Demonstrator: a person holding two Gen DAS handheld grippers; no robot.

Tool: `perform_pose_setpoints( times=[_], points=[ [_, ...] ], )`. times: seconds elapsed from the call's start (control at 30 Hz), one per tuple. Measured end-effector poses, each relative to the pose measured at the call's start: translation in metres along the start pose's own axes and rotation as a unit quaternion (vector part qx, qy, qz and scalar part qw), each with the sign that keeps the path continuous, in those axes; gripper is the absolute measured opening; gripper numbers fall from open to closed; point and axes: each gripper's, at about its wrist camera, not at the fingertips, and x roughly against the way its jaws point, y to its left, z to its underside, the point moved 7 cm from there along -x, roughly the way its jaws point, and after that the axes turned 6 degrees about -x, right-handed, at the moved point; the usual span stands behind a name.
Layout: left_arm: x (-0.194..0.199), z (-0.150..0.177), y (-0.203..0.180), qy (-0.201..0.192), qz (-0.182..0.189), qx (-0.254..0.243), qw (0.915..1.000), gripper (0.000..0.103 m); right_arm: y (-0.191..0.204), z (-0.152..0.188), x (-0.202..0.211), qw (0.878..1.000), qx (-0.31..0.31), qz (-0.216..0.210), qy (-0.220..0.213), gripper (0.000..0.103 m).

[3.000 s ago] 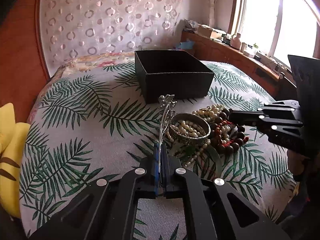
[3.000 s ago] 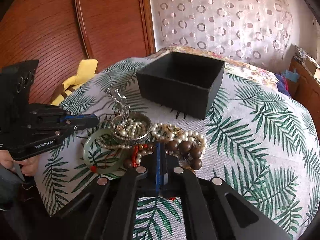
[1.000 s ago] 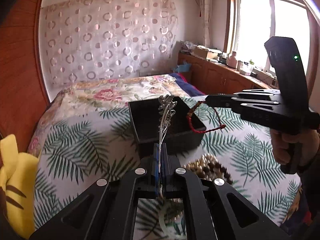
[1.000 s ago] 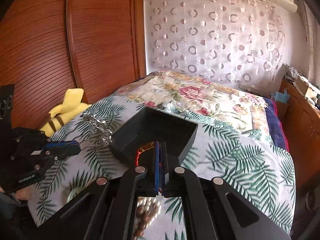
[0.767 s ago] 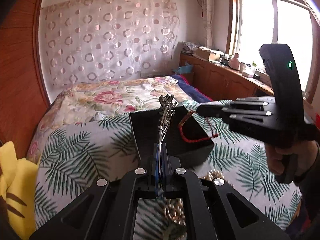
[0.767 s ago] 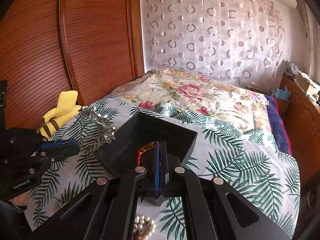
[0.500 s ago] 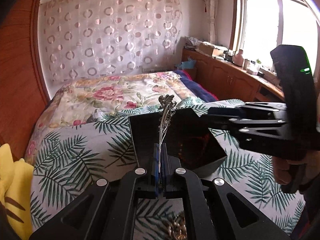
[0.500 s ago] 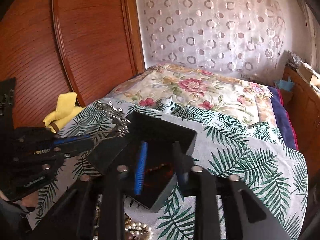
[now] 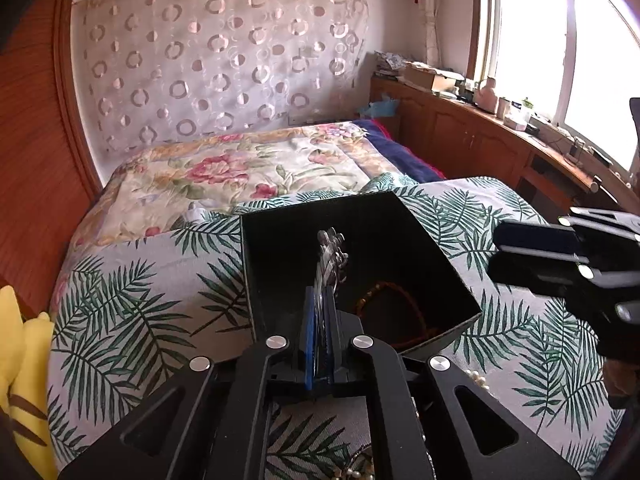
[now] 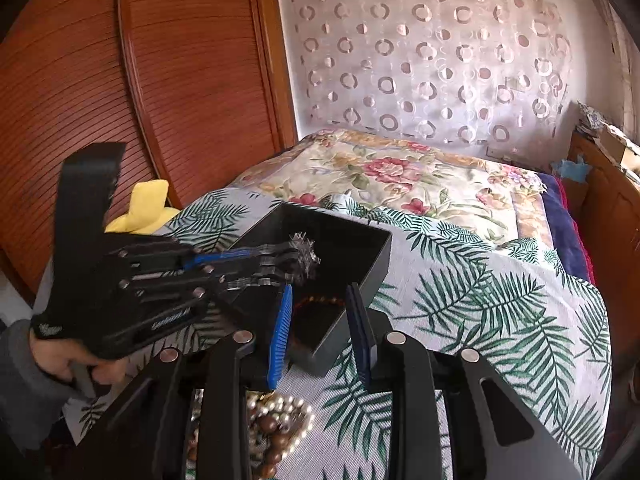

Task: Organize jewelry
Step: 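Carry the comb into the black box and open the left tool while the right drops the bracelet in, then grasp a dark bead bracelet with the right tool while the left moves to the metal bangle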

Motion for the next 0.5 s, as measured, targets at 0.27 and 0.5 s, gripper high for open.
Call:
perform_pose_setpoints(
  times=[0.27, 0.5],
  points=[
    [0.021, 0.004, 0.001, -0.020, 0.003, 0.008, 0.9998, 0.032, 0.003, 0.028, 0.014, 1.000, 0.001, -0.001, 0.011, 0.031],
    [0.053, 0.026, -0.003, -0.035, 0.006, 0.011, 0.9993, 0.048, 0.005, 0.071, 0.013, 0.999, -0.004, -0.003, 0.045, 0.031]
  ],
)
